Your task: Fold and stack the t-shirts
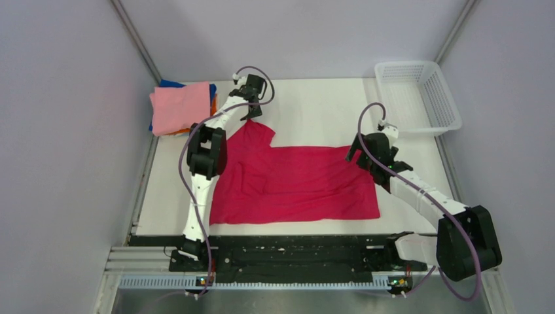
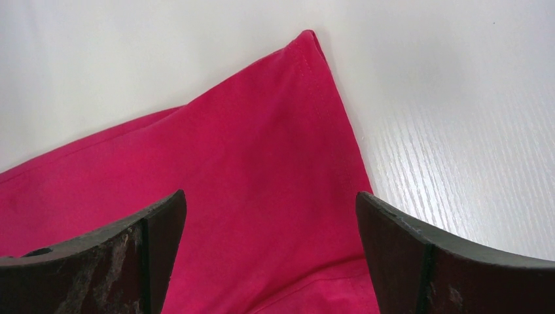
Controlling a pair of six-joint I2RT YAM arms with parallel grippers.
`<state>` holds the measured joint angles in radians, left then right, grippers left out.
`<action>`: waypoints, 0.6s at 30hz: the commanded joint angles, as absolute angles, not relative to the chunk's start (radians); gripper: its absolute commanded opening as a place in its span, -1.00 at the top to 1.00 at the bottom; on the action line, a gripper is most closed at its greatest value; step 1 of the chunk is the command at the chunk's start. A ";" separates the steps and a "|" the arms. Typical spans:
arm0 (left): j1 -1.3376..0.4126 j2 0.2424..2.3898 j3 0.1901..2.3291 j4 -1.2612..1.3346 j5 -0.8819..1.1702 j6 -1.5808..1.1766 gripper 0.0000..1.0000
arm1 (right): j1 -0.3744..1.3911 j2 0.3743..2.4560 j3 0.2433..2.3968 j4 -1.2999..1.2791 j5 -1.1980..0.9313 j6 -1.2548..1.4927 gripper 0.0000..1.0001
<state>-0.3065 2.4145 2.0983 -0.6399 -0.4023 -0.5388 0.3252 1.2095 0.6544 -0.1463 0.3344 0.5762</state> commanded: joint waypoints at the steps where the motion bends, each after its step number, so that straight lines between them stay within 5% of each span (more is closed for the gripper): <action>1: -0.302 2.428 2.138 -0.620 -0.414 -0.536 0.07 | 0.326 1.214 0.689 -0.149 0.350 0.563 -0.97; 8: -0.302 2.448 2.142 -0.621 -0.377 -0.549 0.23 | 0.324 1.218 0.690 -0.158 0.367 0.561 -0.97; 13: -0.302 2.444 2.138 -0.652 -0.356 -0.541 1.00 | 0.324 1.229 0.696 -0.162 0.383 0.561 -0.98; 18: -0.302 2.383 2.117 -0.672 -0.362 -0.527 1.00 | 0.321 1.269 0.735 -0.172 0.427 0.545 -0.97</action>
<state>-0.3065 2.4474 2.1105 -0.6449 -0.3679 -0.5446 0.3248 1.2381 0.6586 -0.1707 0.3645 0.5682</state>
